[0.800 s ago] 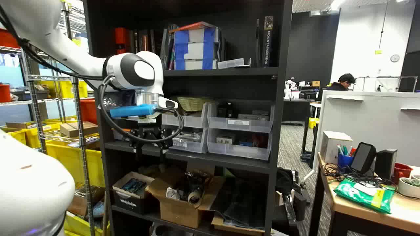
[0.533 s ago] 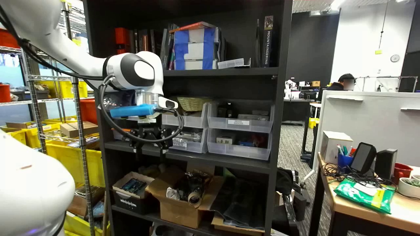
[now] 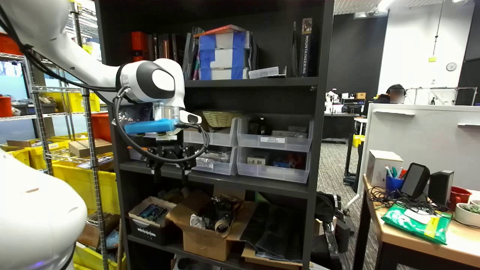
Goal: Remove the silver object from the top left and put it in the basket on the second shelf from the top
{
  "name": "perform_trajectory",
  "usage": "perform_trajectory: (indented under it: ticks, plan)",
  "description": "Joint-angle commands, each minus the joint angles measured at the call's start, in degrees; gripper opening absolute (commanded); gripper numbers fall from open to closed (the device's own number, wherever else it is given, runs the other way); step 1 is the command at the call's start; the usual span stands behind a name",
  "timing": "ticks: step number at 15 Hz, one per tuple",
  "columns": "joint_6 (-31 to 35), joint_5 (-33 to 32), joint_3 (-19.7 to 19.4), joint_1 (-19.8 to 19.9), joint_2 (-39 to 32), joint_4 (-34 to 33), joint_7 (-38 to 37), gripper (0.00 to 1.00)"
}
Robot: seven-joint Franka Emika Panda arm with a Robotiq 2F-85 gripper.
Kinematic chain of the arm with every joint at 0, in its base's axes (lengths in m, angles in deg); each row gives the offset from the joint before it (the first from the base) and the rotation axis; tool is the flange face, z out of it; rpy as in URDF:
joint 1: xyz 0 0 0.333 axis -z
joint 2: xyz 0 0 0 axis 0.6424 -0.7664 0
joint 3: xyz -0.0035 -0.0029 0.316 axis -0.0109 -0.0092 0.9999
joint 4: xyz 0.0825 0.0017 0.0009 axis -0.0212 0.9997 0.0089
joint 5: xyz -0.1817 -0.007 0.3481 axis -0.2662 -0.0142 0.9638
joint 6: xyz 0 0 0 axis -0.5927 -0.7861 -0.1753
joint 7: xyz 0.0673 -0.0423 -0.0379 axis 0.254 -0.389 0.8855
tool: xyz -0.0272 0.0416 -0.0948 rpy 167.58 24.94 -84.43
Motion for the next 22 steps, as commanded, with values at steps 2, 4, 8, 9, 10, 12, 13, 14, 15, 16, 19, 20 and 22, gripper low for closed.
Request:
perform_trajectory:
  ticks: [2,4,8,9,10,12,13,14,15,16,19,20,22]
  plan:
    - [1.1,-0.8,1.3,-2.4,2.9,0.5,0.3,1.0]
    - [1.3,-0.8,1.7,-3.5,3.9,0.4,0.8,1.0]
    - [1.7,-0.6,2.0,-5.0,6.3,0.1,1.4,1.0]
    - [1.7,-0.6,1.9,-5.2,7.0,0.0,1.6,1.0]
    - [1.8,-0.5,1.8,-5.3,7.7,-0.1,1.8,1.0]
    - [1.7,-0.5,1.7,-5.5,9.0,-0.3,2.1,1.0]
    - [1.8,-0.5,1.6,-5.6,9.8,-0.2,2.4,1.0]
    - [1.9,-0.5,1.6,-5.8,10.5,-0.2,2.8,1.0]
    - [1.8,-0.4,1.7,-6.0,11.2,-0.2,3.0,1.0]
    - [1.8,-0.1,1.5,-6.3,11.8,-0.1,3.5,1.0]
    - [1.6,-0.1,1.9,-6.0,10.5,-0.7,2.7,1.0]
    - [1.6,-0.1,1.9,-6.2,10.8,-0.7,2.8,1.0]
    - [1.6,-0.1,1.9,-6.2,11.1,-0.6,2.9,1.0]
